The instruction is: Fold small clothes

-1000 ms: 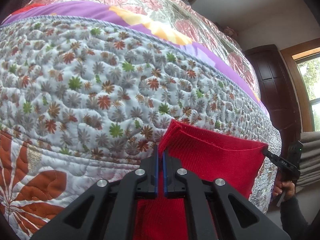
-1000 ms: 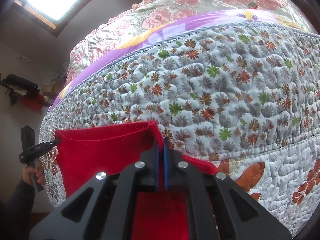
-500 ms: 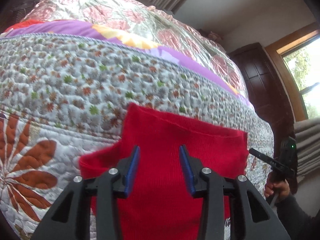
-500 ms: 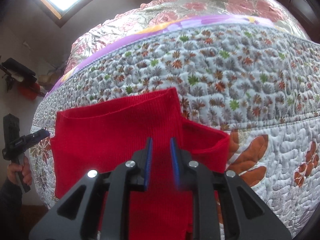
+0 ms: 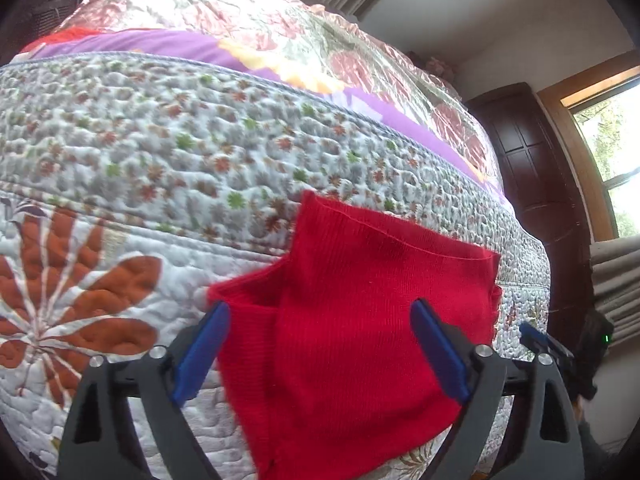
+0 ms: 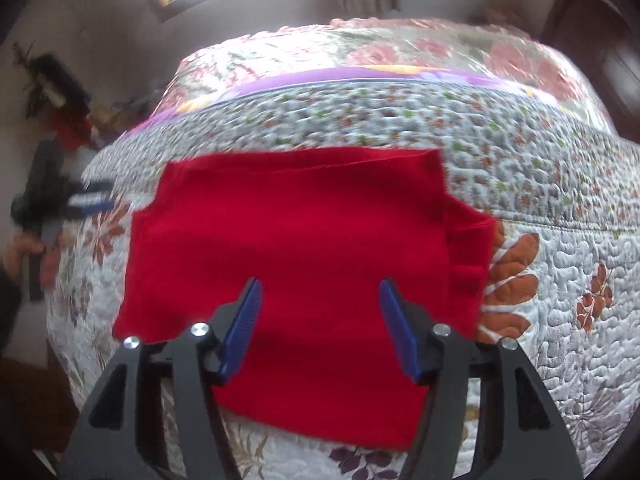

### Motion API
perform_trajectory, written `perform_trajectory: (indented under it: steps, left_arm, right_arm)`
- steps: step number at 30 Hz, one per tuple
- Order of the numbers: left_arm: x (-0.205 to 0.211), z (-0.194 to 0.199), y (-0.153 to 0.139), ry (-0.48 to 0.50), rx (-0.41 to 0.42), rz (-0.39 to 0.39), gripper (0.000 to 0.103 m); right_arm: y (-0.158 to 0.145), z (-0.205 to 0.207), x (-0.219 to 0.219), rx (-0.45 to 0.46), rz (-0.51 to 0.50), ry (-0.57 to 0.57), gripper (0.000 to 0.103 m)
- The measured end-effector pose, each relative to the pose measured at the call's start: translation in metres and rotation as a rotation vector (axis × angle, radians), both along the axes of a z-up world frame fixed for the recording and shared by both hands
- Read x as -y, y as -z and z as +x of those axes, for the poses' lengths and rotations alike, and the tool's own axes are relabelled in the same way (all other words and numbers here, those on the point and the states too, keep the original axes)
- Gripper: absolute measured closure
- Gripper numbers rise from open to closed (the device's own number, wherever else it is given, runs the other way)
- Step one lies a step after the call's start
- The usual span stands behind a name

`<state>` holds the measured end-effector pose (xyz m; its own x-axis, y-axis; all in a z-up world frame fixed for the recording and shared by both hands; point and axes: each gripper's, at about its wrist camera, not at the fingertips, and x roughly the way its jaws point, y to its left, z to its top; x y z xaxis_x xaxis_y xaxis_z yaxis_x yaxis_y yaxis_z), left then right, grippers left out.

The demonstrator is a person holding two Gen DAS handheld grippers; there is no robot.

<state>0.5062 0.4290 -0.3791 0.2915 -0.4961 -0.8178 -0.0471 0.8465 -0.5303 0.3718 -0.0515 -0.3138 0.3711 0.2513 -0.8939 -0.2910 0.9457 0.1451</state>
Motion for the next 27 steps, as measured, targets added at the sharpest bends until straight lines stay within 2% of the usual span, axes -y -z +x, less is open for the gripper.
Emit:
perform_trajectory:
  steps: [2, 4, 7, 10, 15, 19, 21, 22, 27]
  left_arm:
    - [-0.023, 0.004, 0.014, -0.018, -0.057, 0.003, 0.010]
    - [-0.044, 0.008, 0.033, -0.040, -0.128, -0.030, 0.010]
    - [-0.052, 0.012, 0.055, -0.042, -0.156, -0.123, 0.010]
    - [-0.049, 0.021, 0.075, -0.021, -0.179, -0.232, 0.010]
    - [-0.034, 0.038, 0.098, 0.036, -0.181, -0.296, 0.006]
    - [-0.026, 0.046, 0.101, 0.089, -0.166, -0.331, 0.004]
    - [-0.023, 0.047, 0.100, 0.115, -0.169, -0.380, 0.005]
    - [-0.020, 0.048, 0.100, 0.131, -0.174, -0.404, 0.005]
    - [0.002, 0.061, 0.105, 0.185, -0.198, -0.412, 0.005]
  right_arm:
    - [-0.002, -0.040, -0.057, 0.074, -0.120, -0.152, 0.026]
    - [0.006, -0.089, -0.112, 0.159, -0.225, -0.315, 0.022]
    - [0.026, -0.146, -0.183, 0.242, -0.325, -0.512, 0.022]
    - [0.048, -0.170, -0.234, 0.343, -0.426, -0.619, 0.022]
    - [0.083, -0.156, -0.274, 0.374, -0.523, -0.619, 0.022]
    - [0.114, -0.141, -0.285, 0.323, -0.580, -0.613, 0.024]
    - [0.124, -0.137, -0.290, 0.304, -0.584, -0.610, 0.024]
    - [0.127, -0.135, -0.293, 0.305, -0.586, -0.608, 0.024]
    - [0.130, -0.122, -0.309, 0.351, -0.601, -0.589, 0.025]
